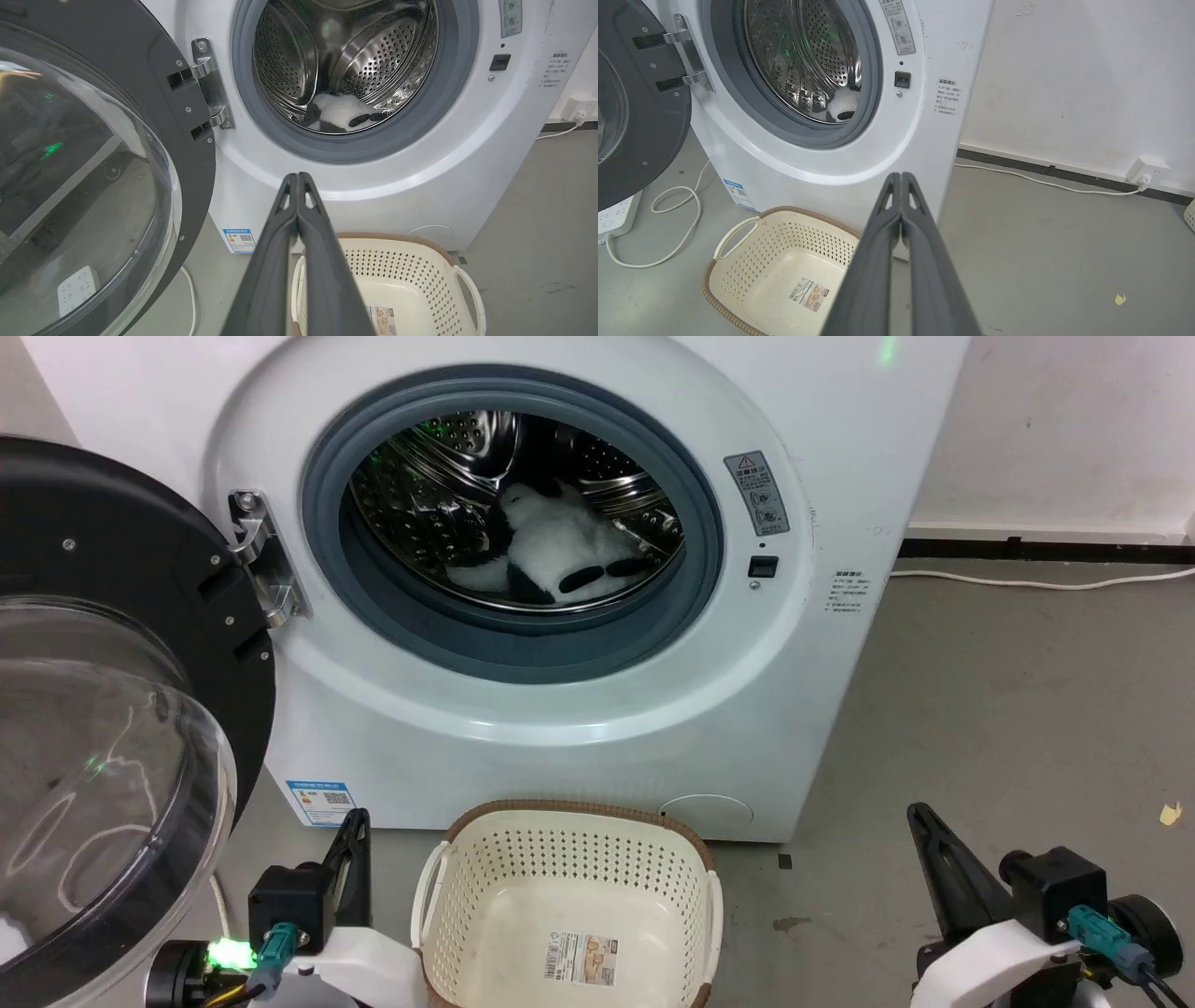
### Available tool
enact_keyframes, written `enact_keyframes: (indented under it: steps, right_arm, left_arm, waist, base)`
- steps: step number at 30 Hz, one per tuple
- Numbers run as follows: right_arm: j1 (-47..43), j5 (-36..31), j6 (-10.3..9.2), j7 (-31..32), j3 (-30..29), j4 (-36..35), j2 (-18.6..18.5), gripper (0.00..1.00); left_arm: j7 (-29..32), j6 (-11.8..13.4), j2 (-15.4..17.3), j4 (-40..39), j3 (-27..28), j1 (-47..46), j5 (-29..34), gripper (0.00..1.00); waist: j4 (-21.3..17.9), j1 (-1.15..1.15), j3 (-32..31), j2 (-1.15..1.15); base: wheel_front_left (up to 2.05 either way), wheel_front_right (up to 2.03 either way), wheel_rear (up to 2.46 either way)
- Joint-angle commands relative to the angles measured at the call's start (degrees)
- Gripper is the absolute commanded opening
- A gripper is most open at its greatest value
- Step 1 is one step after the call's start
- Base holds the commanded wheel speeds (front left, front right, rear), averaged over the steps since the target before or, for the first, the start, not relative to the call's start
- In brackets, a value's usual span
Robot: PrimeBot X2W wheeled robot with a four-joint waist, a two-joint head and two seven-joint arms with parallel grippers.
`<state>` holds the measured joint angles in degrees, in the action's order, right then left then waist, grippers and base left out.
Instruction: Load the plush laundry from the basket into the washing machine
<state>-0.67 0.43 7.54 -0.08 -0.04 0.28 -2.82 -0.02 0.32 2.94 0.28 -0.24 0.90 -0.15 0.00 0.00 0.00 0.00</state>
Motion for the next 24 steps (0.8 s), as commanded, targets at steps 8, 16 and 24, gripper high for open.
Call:
enact_keyframes:
  steps: [8, 16, 24]
  right_arm:
    - [0.67, -0.43, -0.05, 0.08, 0.04, -0.28, -0.06, 0.00]
    - [0.67, -0.43, -0.05, 0.08, 0.04, -0.28, -0.06, 0.00]
    - [0.67, -0.43, -0.05, 0.08, 0.04, -0.28, -0.06, 0.00]
  left_arm:
    - [0.02, -0.32, -0.06, -0.28, 0.24, -0.90, 0.15, 0.00]
    - [0.02, -0.32, -0.06, -0.28, 0.24, -0.90, 0.15, 0.00]
    - [0.02, -0.32, -0.06, -0.28, 0.24, -0.90, 0.15, 0.00]
  waist:
    - [0.00, 0.00, 0.00, 0.00]
    - [0.00, 0.00, 0.00, 0.00]
    - [0.00, 0.00, 0.00, 0.00]
  base:
    - [0.00, 0.00, 0.00]
    - [0.00, 0.00, 0.00]
    - [0.00, 0.00, 0.00]
